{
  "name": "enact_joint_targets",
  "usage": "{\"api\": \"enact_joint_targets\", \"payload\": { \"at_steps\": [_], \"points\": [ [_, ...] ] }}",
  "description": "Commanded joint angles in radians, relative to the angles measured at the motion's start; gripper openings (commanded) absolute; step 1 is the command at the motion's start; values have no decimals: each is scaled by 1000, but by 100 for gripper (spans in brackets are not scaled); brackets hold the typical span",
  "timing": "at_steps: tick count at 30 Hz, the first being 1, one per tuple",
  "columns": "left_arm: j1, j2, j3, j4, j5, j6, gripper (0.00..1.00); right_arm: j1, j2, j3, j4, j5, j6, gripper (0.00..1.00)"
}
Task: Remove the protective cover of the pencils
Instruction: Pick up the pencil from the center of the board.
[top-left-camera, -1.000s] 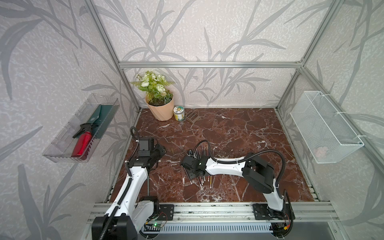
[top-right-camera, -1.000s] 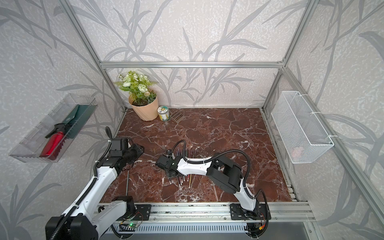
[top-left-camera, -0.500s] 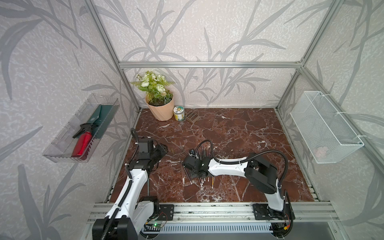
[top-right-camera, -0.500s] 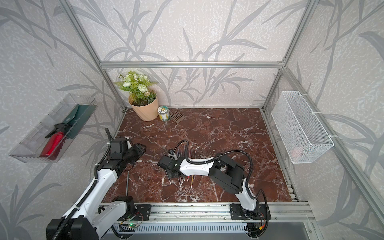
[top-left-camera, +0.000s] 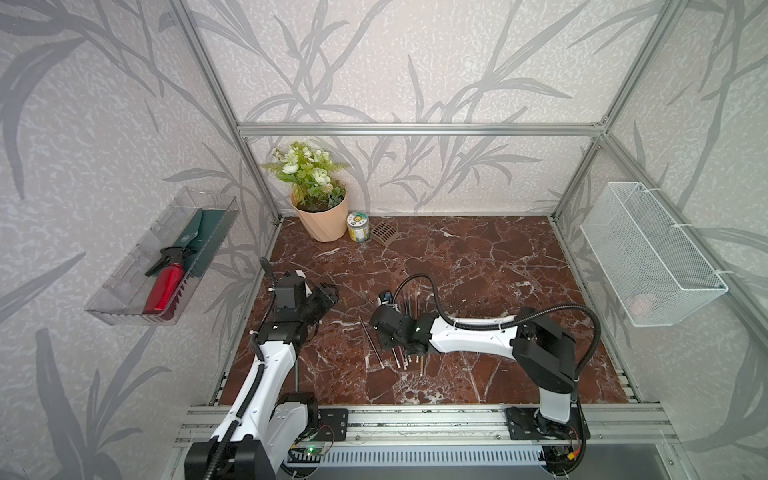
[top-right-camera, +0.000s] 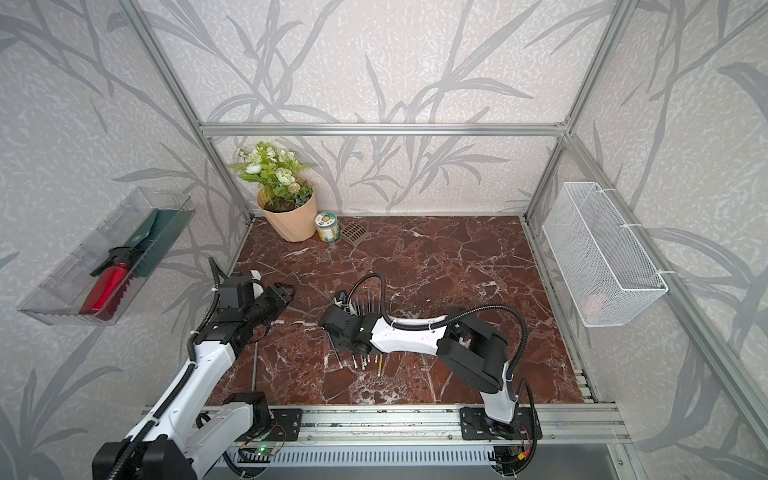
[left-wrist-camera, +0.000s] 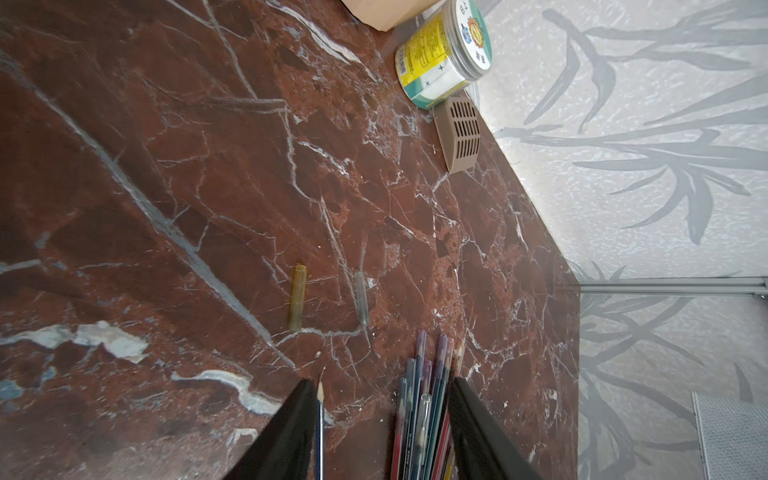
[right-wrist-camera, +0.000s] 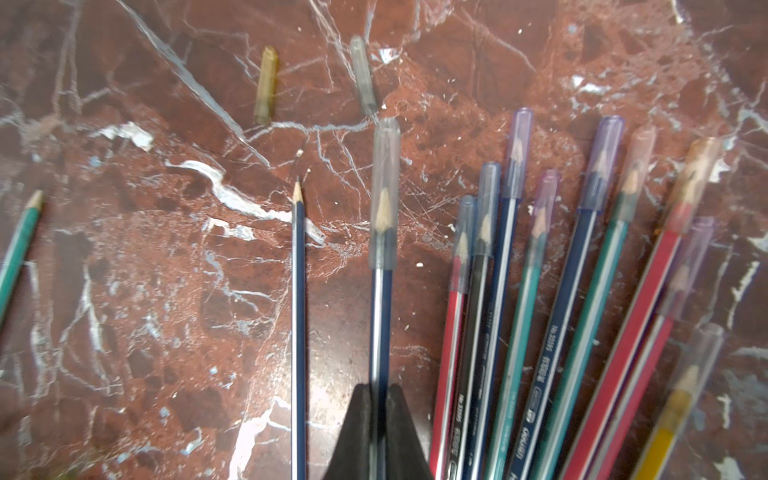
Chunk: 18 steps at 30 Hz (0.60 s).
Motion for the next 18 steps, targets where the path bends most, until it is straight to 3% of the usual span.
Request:
{"api": "enact_joint_targets", "payload": {
  "at_steps": [1,9,18],
  "points": [
    [2,9,-19,87,73,-29,56,-5,-40,-31,86,-9,-4,2],
    [-23,42,-38,162,110,-42,58,-5,-80,-93,160,-11,-15,2],
    [-135,137,-11,190,102,-32,56,-43,-92,-127,183,-67,2,1]
  ]
}}
